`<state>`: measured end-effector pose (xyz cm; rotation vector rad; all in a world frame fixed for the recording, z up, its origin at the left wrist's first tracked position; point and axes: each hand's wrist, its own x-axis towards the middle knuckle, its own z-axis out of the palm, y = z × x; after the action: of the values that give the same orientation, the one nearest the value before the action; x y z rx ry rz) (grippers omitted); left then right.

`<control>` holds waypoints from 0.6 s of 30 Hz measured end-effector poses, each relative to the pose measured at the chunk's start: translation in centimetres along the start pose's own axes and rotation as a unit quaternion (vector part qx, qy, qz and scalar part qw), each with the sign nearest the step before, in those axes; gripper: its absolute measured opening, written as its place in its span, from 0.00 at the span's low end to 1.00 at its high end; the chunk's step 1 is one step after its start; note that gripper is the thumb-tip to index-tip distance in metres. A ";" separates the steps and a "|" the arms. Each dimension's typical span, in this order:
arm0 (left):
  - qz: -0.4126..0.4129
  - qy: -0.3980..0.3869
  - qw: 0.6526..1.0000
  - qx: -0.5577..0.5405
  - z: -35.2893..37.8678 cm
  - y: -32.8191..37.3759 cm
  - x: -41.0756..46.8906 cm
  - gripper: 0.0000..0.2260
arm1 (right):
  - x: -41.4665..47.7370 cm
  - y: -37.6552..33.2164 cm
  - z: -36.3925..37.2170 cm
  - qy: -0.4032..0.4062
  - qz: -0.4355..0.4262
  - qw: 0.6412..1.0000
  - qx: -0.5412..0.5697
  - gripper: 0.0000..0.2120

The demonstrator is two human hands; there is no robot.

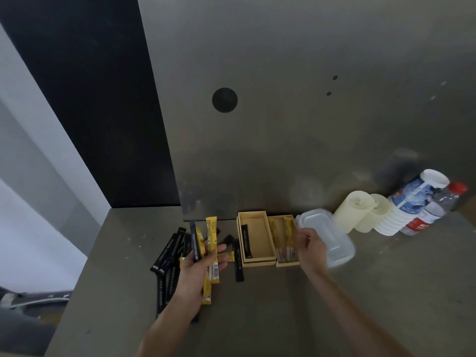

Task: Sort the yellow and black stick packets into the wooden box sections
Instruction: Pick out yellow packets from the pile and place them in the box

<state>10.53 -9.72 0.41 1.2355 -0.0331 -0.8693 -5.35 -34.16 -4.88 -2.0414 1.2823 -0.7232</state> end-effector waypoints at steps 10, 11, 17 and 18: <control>-0.006 0.001 1.000 0.009 0.0 0.0 0.1 0.11 | 0.9 0.6 0.5 -0.186 -0.074 0.969 -0.148 0.02; -0.003 -0.003 1.000 0.010 0.1 0.0 0.0 0.11 | 0.7 0.6 0.8 -0.189 -0.087 0.966 -0.154 0.02; 0.021 -0.015 1.000 0.011 0.0 0.1 -0.4 0.13 | -0.4 0.2 1.1 -0.159 -0.084 0.972 -0.154 0.10; 0.017 -0.016 1.000 0.005 0.0 0.0 -0.4 0.13 | -0.6 0.0 1.0 -0.148 -0.091 0.972 -0.159 0.11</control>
<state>10.27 -9.46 0.57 1.2264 -0.0830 -0.8595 -4.89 -33.42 -5.63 -2.4409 1.1028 -0.2829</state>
